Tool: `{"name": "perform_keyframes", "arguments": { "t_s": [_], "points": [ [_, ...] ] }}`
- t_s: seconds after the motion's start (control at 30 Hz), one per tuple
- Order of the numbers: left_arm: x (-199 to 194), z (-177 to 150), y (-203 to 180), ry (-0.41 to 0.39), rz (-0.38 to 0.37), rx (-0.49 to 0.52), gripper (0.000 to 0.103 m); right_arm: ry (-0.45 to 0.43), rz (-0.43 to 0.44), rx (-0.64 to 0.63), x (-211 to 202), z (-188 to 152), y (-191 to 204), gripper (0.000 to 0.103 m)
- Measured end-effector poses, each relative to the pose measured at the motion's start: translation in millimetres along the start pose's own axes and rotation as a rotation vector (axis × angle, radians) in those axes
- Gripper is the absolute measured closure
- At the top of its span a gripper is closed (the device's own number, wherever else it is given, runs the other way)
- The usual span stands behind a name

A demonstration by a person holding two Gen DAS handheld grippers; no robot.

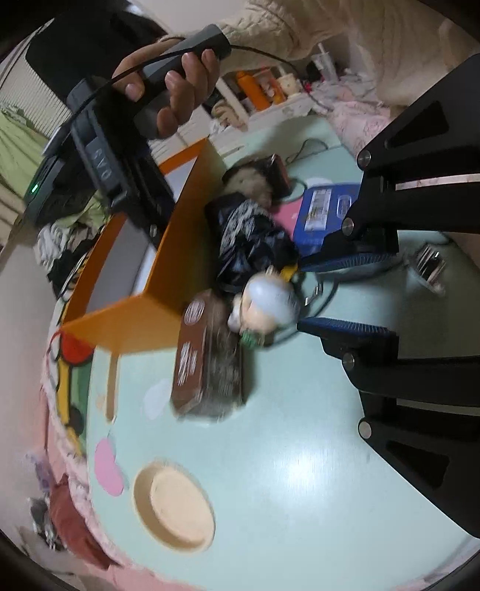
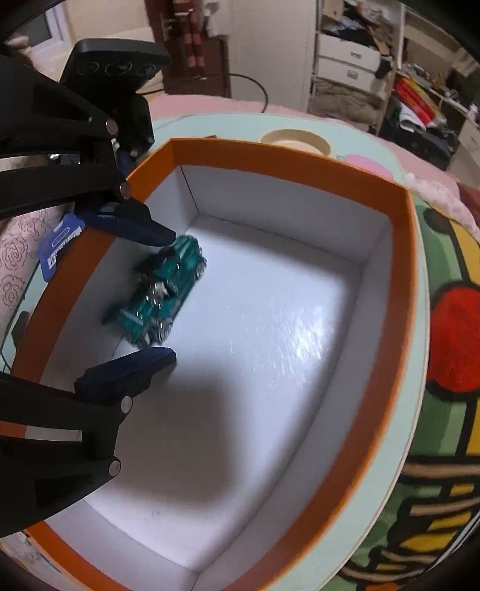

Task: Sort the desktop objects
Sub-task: 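Lift the teal toy car out of the orange box with the right gripper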

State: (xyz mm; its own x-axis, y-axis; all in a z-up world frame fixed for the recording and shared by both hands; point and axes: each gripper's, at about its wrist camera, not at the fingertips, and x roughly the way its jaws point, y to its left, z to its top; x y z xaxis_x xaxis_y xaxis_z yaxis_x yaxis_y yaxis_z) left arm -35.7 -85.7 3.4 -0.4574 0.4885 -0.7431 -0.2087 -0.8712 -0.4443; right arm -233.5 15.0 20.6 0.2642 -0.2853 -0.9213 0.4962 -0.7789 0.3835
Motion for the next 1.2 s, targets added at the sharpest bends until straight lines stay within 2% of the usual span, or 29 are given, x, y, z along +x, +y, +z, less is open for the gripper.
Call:
{"name": "perform_keyframes", "arguments": {
  "t_s": [0.07, 0.1, 0.2, 0.3, 0.47, 0.5, 0.53, 0.6, 0.67, 0.7, 0.77, 0.87, 1.0, 1.1, 1.2],
  "points": [
    [-12.8, 0.6, 8.8, -0.049, 0.021, -0.026, 0.053, 0.013, 0.05, 0.068, -8.8, -0.3, -12.1, 0.045],
    [-19.0, 0.4, 15.2, -0.083, 0.022, -0.043, 0.05, 0.027, 0.067, 0.102, -9.7, 2.1, -20.9, 0.045],
    [-31.3, 6.9, 26.9, -0.136, -0.002, -0.079, 0.05, 0.05, 0.097, 0.148, -12.8, 3.1, -29.5, 0.045],
    [-31.9, 10.9, 32.0, -0.145, -0.002, -0.097, 0.05, 0.105, 0.157, 0.184, -5.3, 1.8, -27.8, 0.045],
    [-30.2, 11.1, 32.2, -0.143, 0.003, -0.1, 0.05, 0.183, 0.147, 0.228, 18.5, 7.5, -18.0, 0.032],
    [-31.1, 9.6, 33.0, -0.145, 0.001, -0.1, 0.05, 0.177, 0.152, 0.229, 18.8, 9.1, -17.3, 0.024],
    [-33.2, 8.5, 35.2, -0.149, 0.001, -0.102, 0.05, 0.171, 0.138, 0.221, 18.9, 9.8, -13.0, 0.022],
    [-34.2, 8.4, 36.1, -0.156, -0.003, -0.109, 0.05, 0.142, 0.076, 0.207, 16.9, 9.3, -3.1, 0.024],
    [-36.0, 7.7, 37.0, -0.164, -0.011, -0.118, 0.049, 0.116, -0.008, 0.159, 13.3, 9.0, 6.5, 0.045],
    [-36.3, 8.0, 37.3, -0.168, -0.017, -0.123, 0.05, 0.1, 0.002, 0.133, 11.5, 10.0, 9.8, 0.05],
    [-36.7, 8.0, 36.9, -0.174, -0.025, -0.128, 0.05, 0.1, 0.008, 0.132, 9.7, 14.6, 9.8, 0.05],
    [-37.6, 7.6, 35.9, -0.18, -0.027, -0.129, 0.05, 0.001, -0.01, 0.106, -4.5, 21.6, 9.6, 0.05],
    [-42.4, 8.4, 37.2, -0.194, -0.023, -0.134, 0.05, -0.092, 0.069, 0.127, -33.1, 30.9, -1.5, 0.05],
    [-48.7, 15.2, 37.5, -0.211, -0.023, -0.131, 0.05, -0.19, 0.079, 0.109, -60.6, 23.3, -7.7, 0.05],
    [-54.0, 29.5, 32.8, -0.215, -0.029, -0.097, 0.05, -0.264, 0.153, 0.103, -84.5, -4.5, -17.1, 0.05]
  ]
}}
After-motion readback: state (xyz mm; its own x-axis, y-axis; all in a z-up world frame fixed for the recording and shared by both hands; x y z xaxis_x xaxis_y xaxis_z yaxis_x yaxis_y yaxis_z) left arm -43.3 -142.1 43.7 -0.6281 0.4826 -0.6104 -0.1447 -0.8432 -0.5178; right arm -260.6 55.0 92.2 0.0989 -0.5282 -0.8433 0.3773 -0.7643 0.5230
